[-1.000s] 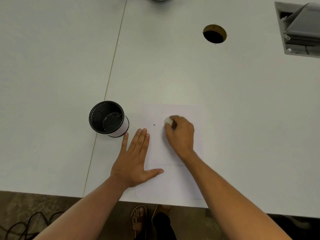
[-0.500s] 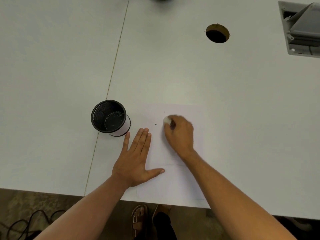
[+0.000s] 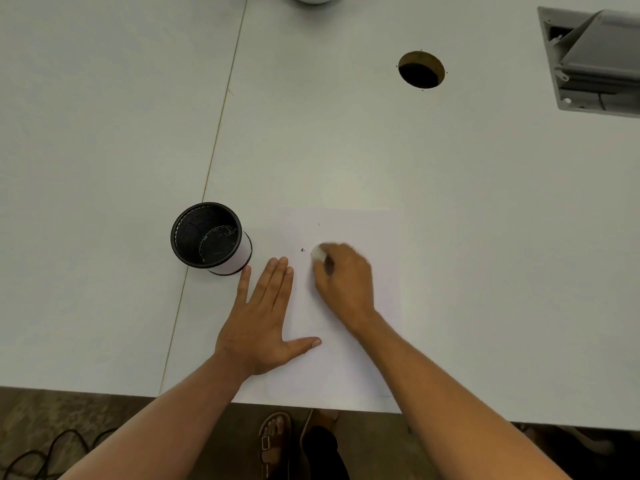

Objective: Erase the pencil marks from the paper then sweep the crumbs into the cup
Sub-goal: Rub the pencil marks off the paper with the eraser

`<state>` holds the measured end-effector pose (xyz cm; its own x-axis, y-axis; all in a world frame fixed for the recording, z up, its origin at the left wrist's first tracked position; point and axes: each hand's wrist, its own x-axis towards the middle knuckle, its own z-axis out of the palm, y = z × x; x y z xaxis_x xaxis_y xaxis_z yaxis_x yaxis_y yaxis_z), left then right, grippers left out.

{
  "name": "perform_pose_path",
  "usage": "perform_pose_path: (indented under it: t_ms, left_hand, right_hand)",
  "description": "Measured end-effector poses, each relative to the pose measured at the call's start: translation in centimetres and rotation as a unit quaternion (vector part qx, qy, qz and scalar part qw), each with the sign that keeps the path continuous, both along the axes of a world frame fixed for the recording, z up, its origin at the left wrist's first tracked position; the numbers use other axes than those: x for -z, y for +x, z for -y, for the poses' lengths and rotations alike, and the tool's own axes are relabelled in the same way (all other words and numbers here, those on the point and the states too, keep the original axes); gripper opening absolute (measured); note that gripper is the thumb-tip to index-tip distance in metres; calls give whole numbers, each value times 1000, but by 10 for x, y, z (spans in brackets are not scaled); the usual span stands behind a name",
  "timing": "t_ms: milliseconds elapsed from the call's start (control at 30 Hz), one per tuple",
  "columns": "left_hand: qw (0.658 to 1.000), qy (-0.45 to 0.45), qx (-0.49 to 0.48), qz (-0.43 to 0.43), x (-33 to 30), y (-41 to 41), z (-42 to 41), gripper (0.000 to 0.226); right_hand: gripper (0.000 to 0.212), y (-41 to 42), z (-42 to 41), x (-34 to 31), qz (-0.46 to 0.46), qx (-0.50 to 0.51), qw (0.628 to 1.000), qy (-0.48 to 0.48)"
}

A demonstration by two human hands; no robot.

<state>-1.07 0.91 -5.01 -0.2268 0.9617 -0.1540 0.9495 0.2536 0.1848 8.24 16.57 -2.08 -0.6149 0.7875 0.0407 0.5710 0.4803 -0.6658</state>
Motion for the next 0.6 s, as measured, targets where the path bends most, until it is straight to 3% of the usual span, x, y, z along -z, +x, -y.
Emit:
perform_pose_path:
  t_ms: [100, 367, 533, 600]
  left_hand:
    - [1000, 3, 2, 4, 0, 0, 0, 114]
    - [1000, -1, 0, 5, -1, 0, -1, 115]
    - [1000, 4, 1, 7, 0, 1, -1, 114]
    - [1000, 3, 1, 5, -1, 0, -1, 114]
  right_hand:
    - [19, 21, 27, 3, 11, -65, 998, -9]
    - [9, 4, -28, -1, -21, 66, 998, -4]
    - [19, 15, 24, 4, -12, -54, 998, -4]
    - [19, 16, 15, 5, -10, -56, 998, -4]
